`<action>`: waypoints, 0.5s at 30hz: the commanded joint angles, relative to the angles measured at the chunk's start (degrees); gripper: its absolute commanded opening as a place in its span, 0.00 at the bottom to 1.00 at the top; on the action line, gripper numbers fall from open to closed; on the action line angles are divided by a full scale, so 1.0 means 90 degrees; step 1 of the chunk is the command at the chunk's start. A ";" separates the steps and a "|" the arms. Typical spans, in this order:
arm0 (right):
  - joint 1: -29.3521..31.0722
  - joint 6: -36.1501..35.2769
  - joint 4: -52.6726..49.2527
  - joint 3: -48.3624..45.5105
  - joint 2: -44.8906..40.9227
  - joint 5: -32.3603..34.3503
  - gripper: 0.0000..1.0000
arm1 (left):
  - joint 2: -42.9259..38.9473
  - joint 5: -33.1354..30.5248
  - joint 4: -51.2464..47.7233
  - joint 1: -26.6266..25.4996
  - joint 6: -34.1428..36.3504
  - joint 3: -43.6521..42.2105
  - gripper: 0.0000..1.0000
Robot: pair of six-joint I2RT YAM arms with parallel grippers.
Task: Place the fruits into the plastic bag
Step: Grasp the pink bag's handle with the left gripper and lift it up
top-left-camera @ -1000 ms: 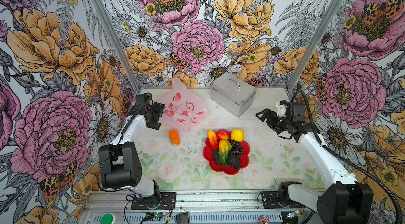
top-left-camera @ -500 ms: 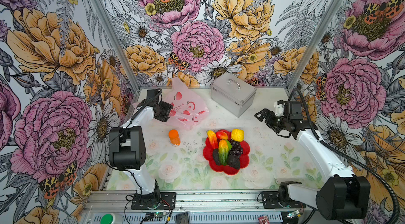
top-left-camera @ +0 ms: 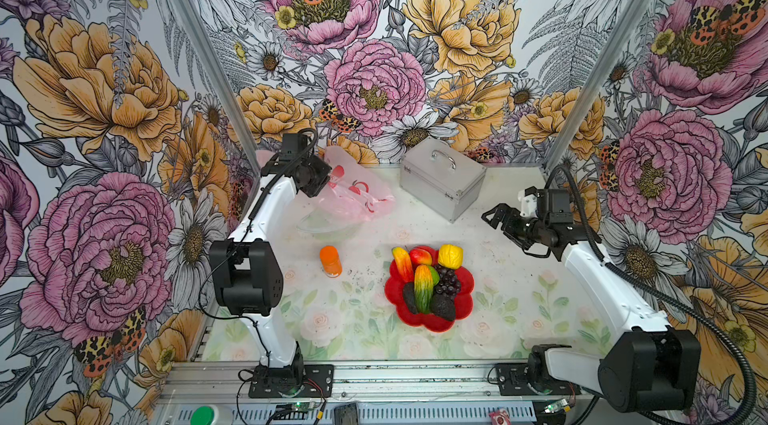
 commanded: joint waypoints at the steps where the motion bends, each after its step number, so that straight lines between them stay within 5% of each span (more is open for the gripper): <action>1: 0.0025 0.0062 0.0001 0.0195 -0.0158 0.0043 0.95 | 0.0466 -0.0705 -0.1321 -0.0479 0.1557 0.1447 0.00; 5: 0.0016 0.0185 0.0006 0.0180 -0.0341 0.0144 0.95 | 0.1003 -0.1521 -0.2349 -0.1156 0.2744 0.3002 0.00; 15: 0.0028 0.0450 0.0001 0.0309 -0.0566 0.0165 0.95 | 0.0490 -0.3907 -0.2547 -0.2558 0.4621 0.2952 0.00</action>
